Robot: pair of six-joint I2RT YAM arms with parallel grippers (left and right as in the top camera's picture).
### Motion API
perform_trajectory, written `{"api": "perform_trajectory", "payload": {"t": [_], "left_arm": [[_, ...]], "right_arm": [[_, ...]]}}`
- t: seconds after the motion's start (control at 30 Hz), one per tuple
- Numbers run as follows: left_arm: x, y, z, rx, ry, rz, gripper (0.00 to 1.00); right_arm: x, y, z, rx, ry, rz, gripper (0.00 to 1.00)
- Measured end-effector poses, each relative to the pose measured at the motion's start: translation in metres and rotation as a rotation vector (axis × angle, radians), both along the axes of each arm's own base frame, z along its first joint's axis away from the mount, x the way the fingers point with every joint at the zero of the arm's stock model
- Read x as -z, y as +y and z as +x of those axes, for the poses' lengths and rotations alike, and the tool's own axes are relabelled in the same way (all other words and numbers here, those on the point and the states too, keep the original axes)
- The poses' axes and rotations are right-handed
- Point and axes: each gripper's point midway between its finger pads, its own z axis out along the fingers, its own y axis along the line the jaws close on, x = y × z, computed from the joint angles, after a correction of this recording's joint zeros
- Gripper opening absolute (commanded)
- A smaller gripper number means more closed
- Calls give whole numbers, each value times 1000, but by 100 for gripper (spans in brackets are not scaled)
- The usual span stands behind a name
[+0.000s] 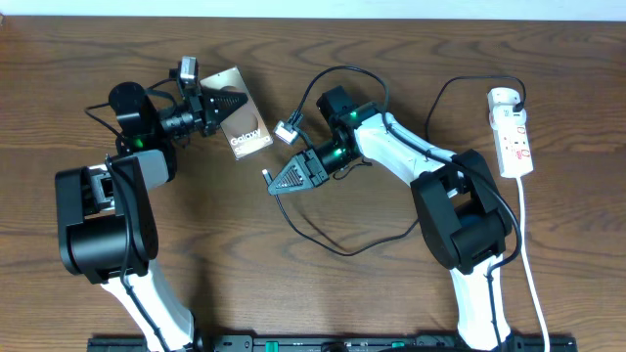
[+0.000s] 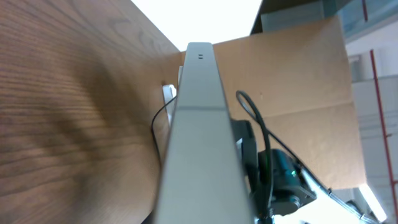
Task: Plug charger to phone and switch on socket
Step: 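Move the plug toward the phone's bottom port, left holding phone, then align the plug tip with the phone's bottom port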
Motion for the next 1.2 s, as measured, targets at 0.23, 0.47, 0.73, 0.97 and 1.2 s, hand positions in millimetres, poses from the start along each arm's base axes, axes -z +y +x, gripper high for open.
{"api": "perform_trajectory", "payload": {"t": [0.23,0.47,0.73,0.97,1.2], "left_arm": [[0,1,1,-9,61,-25,7],[-2,0,1,-8,61,-28,7],[-3,1,1,-8,54,-27,7],[-3,0,1,-8,54,-27,7],[-7,0,1,-3,21,-21,7]], "right_arm": [[0,2,3,2,-21,9,1],[-2,7,12,13,-44,22,1],[-3,10,17,24,-20,10,1],[-3,8,21,38,-7,-2,1],[-3,1,31,63,-4,-5,1]]}}
